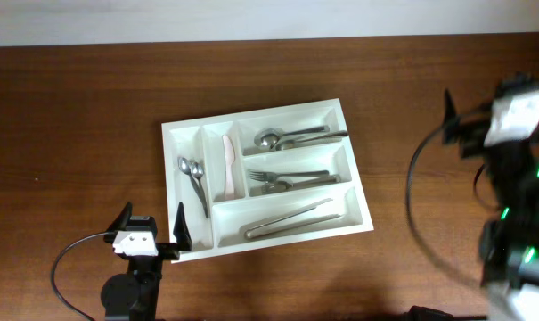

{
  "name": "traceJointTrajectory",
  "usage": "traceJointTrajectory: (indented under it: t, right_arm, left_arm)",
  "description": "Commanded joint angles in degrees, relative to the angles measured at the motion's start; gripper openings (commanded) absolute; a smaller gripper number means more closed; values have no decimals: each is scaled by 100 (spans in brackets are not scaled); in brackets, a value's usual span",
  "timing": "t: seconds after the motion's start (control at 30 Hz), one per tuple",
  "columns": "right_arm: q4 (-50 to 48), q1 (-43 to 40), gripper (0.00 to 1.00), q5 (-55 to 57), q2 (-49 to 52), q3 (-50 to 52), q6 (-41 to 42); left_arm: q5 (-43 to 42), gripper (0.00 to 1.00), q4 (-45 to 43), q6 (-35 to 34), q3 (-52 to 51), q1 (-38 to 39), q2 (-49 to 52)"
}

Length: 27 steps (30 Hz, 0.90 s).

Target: Pack container

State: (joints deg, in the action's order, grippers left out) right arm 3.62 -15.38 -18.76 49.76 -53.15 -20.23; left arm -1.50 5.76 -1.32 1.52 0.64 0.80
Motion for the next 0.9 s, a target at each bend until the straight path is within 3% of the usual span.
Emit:
traceJointTrajectory:
  t: [0.0,0.2,0.33,0.87]
  right_arm:
    - [-501,334,99,-57,-1193,1126,-33]
    - [-651,859,99,-76,-3228,2428,-33]
    - [-715,1025,99,-74,-4048,2946,-35]
    - [-1014,1440,99,426,-4957,4120,-55]
  left_arm:
    - [37,99,-24,-50,-55,-28,-50]
    - [37,99,-24,-50,-55,-28,-50]
    - [37,99,-24,-50,-55,-28,-50]
    - [37,99,-24,-50,-55,-28,-50]
